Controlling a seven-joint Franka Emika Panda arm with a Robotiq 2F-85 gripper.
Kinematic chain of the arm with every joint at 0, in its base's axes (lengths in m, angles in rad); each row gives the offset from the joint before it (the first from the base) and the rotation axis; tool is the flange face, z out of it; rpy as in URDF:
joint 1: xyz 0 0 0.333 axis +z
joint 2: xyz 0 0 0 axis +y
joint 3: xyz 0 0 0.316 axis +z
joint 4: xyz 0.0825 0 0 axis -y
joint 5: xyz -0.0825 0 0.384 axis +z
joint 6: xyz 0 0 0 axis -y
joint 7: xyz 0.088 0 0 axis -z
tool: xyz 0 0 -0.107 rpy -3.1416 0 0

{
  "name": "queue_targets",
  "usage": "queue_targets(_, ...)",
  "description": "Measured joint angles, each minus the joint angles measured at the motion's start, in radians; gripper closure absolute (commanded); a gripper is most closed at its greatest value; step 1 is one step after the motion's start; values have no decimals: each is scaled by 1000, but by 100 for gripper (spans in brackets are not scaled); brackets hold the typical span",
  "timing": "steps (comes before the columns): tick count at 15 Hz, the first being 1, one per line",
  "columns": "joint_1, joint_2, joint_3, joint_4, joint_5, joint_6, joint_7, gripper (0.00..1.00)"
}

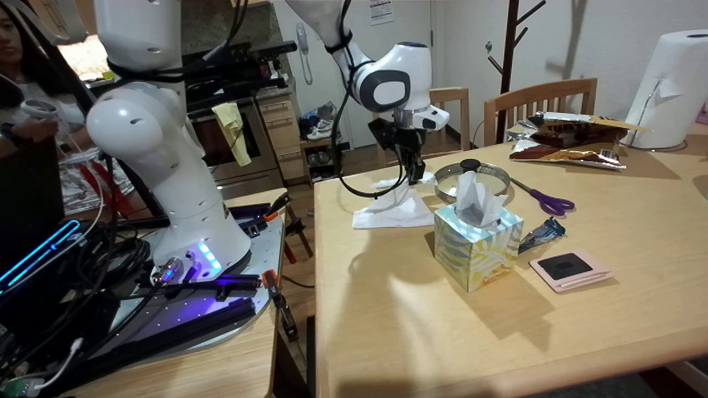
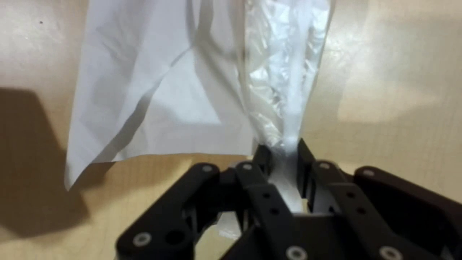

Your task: Put a tissue on the table then put the pack on the table on it

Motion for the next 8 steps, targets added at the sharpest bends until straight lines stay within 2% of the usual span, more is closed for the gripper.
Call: queue_targets(8, 0, -103, -7, -70, 0, 0, 18, 95)
